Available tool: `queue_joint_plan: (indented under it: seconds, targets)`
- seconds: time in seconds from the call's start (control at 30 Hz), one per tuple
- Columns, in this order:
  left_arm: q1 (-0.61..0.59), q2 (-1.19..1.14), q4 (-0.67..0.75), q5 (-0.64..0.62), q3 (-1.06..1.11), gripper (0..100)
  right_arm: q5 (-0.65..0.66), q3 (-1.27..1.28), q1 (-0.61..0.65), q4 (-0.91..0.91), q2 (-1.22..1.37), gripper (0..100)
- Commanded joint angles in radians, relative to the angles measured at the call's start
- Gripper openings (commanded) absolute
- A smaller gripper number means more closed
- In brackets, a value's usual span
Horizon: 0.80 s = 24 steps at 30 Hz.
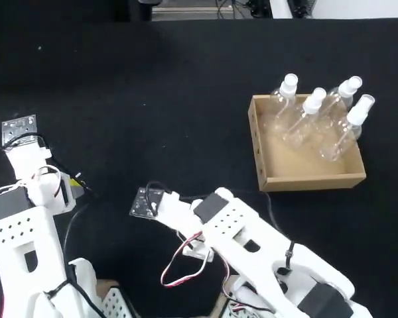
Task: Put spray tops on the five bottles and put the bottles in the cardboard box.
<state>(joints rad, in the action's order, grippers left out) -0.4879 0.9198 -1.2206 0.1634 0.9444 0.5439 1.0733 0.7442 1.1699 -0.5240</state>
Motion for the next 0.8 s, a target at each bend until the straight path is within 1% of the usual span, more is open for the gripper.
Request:
queue_joint_plan:
  seconds: [0.0, 0.07, 0.13, 0.27, 0.4, 0.5, 0.57, 0.63, 0.7, 0.73, 0.77]
  targets:
    - [-0.007, 0.023, 0.011, -0.009, -0.007, 25, 0.003, -0.044, -0.021, -0.037, -0.018, 29.3]
    - [-0.007, 0.023, 0.011, -0.009, -0.005, 25, 0.003, -0.071, -0.020, -0.020, -0.018, 28.2]
    - [-0.007, 0.023, 0.011, -0.009, -0.005, 25, 0.011, -0.094, -0.020, 0.044, -0.018, 28.0]
    - [-0.007, 0.023, 0.011, -0.009, -0.005, 25, 0.098, -0.084, -0.021, 0.140, -0.013, 28.2]
    - [-0.007, 0.023, 0.011, -0.009, -0.005, 25, 0.118, 0.010, -0.029, 0.068, -0.018, 28.3]
    - [-0.007, 0.023, 0.009, -0.009, -0.005, 25, 0.124, 0.051, -0.095, -0.018, -0.015, 27.9]
    - [-0.007, 0.023, 0.009, -0.009, -0.005, 25, 0.173, 0.073, -0.144, -0.054, -0.012, 27.6]
    - [-0.008, 0.023, 0.009, -0.009, -0.005, 25, 0.245, 0.099, -0.192, -0.083, -0.012, 23.1]
    - [-0.010, 0.023, 0.009, -0.009, -0.005, 25, 0.292, 0.116, -0.222, -0.110, -0.012, 12.5]
    - [-0.013, 0.023, 0.009, -0.009, -0.005, 25, 0.288, 0.116, -0.233, -0.126, -0.016, 5.2]
    - [-0.016, 0.023, 0.008, -0.009, -0.005, 25, 0.272, 0.110, -0.245, -0.133, -0.018, 0.2]
